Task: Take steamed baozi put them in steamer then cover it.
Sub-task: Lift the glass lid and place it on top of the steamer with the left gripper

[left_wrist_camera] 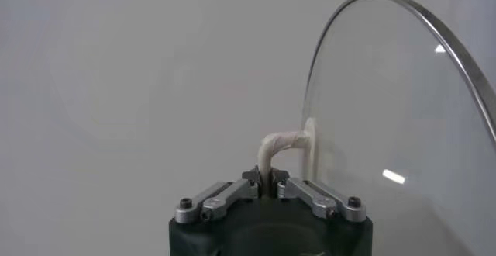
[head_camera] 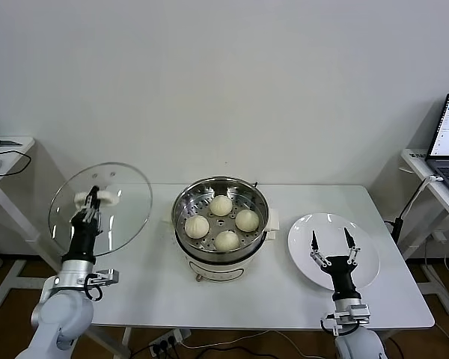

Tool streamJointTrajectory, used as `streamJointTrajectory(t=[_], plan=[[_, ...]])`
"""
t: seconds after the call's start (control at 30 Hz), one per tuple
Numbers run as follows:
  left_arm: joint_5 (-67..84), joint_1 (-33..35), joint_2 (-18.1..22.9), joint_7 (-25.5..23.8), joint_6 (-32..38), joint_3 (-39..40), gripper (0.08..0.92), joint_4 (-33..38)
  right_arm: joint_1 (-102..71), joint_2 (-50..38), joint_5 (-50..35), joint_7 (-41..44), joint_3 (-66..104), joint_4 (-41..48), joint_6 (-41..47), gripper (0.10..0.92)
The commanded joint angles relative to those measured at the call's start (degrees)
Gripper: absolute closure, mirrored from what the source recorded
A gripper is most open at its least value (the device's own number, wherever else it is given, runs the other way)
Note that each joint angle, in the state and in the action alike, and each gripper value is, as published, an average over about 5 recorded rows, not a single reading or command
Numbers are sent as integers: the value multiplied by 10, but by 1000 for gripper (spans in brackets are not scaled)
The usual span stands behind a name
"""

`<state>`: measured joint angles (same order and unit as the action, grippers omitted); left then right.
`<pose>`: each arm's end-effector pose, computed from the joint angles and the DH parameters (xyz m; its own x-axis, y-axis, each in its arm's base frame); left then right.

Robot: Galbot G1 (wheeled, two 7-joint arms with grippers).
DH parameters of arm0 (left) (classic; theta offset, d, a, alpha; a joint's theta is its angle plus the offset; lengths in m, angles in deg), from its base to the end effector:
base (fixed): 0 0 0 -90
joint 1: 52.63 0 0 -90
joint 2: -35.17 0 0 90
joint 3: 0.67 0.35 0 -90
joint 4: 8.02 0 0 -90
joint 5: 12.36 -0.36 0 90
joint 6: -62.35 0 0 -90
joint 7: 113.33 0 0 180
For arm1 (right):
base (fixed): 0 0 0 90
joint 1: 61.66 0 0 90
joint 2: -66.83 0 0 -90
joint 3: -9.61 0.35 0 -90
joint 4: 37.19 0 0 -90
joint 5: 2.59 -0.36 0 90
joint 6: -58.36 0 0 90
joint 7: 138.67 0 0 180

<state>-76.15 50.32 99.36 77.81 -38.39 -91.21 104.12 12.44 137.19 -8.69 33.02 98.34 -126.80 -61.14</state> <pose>0.2820 0.0961 -0.2614 -0.9496 -0.0363 -0.3115 -0.3125 0.0264 0.9496 0.2545 -0.1109 -0.4204 -0.9710 0.0103 -0.2387 0.0563 0.9808 -0.1867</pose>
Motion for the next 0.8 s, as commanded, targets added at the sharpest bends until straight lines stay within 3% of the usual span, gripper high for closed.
streamJointTrajectory(t=[0.03,0.27,0.8], plan=[[1,-32,-11,-84,-124,162,811,219,-4,4,-2,0,15,-6,6,203],[-22,-94,29,-114,-158,287,811,193,-8,11,-2,2,26,-6,12,203],[-25,-206,98,-172,-276,404,811,24,-3,18,-3,-2,37,6,21,203]])
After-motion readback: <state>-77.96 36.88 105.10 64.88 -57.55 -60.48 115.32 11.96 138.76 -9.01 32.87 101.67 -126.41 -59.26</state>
